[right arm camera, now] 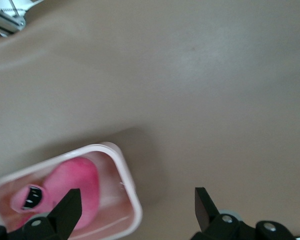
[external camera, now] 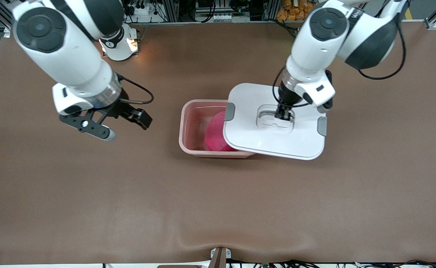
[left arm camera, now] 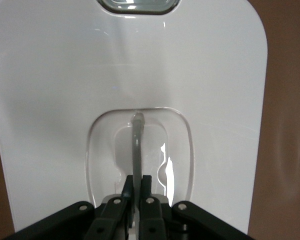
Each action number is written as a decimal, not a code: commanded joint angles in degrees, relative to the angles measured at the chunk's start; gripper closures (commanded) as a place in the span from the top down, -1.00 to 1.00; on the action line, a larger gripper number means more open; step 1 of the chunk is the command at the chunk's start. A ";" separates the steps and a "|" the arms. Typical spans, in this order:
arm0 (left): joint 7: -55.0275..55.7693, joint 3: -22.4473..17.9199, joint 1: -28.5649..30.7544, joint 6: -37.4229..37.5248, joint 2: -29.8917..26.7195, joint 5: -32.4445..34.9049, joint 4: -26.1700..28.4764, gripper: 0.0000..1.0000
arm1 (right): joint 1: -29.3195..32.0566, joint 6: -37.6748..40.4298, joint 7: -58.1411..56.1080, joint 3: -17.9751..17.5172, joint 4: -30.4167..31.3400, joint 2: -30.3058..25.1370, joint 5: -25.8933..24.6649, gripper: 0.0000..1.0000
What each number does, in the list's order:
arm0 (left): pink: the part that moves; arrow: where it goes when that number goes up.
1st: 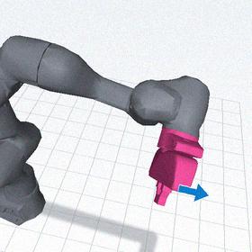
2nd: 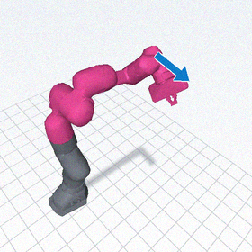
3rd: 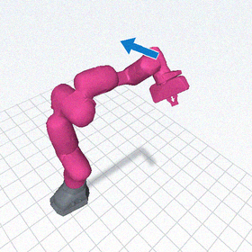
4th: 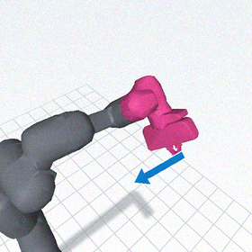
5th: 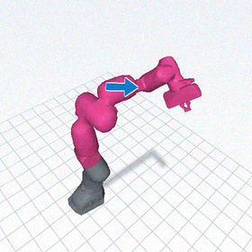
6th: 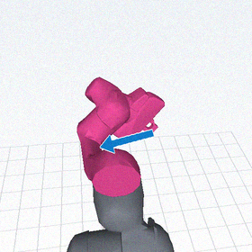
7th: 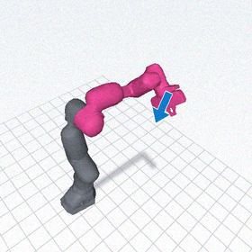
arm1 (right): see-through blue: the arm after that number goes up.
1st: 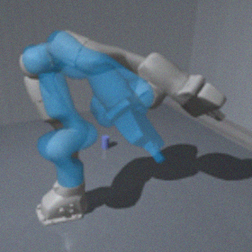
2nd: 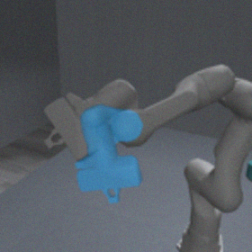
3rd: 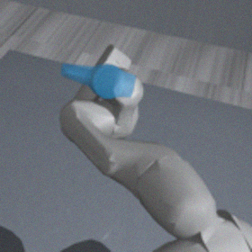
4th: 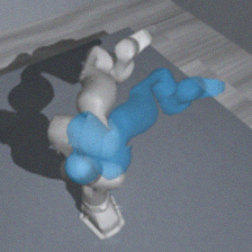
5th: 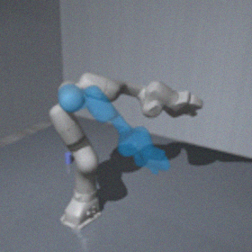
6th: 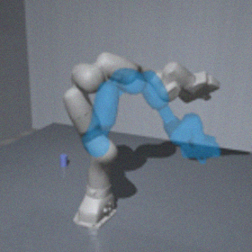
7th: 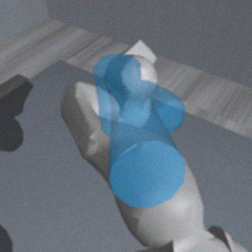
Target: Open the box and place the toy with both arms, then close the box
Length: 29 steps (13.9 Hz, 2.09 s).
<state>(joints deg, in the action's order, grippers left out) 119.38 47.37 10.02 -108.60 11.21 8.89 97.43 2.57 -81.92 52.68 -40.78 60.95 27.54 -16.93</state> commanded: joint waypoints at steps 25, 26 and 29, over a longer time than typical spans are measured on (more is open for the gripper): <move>36.71 -9.22 -29.69 1.20 19.02 18.44 -13.23 -1.00 | -2.92 7.14 -58.22 42.44 19.79 -25.85 16.32 1.00; 36.71 -10.19 -30.66 1.02 19.29 18.44 -13.32 -1.00 | -3.44 5.30 -58.30 43.24 22.69 -27.61 16.32 1.00; 36.89 -10.81 -31.55 0.58 20.08 18.44 -13.76 -1.00 | -3.54 4.40 -59.45 43.68 24.92 -29.21 16.32 1.00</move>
<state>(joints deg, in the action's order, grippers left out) 154.94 37.14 -20.45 -108.64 30.32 25.82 85.93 -0.03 -75.56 -5.77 1.71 81.18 1.96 -1.84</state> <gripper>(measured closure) 0.930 0.000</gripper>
